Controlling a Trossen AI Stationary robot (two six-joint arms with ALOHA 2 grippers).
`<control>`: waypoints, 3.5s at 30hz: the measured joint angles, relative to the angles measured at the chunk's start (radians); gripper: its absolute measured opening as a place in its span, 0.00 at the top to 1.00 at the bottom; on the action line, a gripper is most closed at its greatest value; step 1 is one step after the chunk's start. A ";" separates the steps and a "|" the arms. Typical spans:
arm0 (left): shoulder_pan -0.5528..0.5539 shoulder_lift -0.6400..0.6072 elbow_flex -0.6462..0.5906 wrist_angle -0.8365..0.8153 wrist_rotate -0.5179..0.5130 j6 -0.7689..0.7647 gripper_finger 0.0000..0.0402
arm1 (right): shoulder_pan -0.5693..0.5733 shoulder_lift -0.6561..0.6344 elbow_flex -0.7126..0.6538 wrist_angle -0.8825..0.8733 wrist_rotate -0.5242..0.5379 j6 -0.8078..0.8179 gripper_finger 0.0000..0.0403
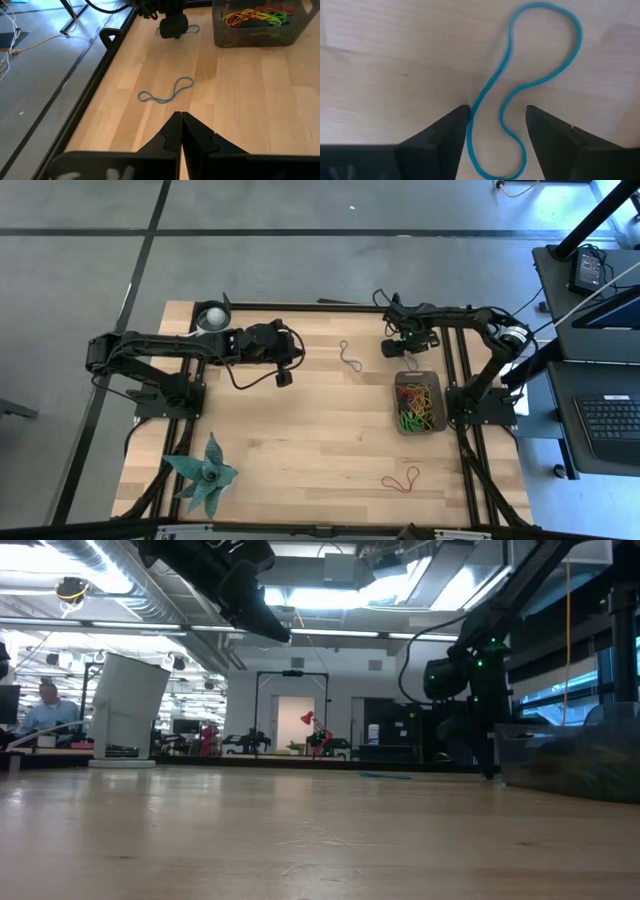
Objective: Pick and place rubber bands into bin
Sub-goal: Put the blue rubber band into the black bin
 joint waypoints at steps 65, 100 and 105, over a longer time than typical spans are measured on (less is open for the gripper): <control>-0.001 0.000 0.000 -0.005 0.074 0.030 0.99 | 0.856 -0.712 -0.001 -0.509 0.029 0.841 1.00; -0.008 0.000 0.001 0.304 0.015 -0.103 0.99 | 0.892 -0.659 -0.001 -0.434 0.047 0.357 0.81; -0.009 0.000 0.040 0.292 -0.071 -0.175 0.99 | 0.937 -0.791 -0.001 -0.404 0.046 0.181 0.98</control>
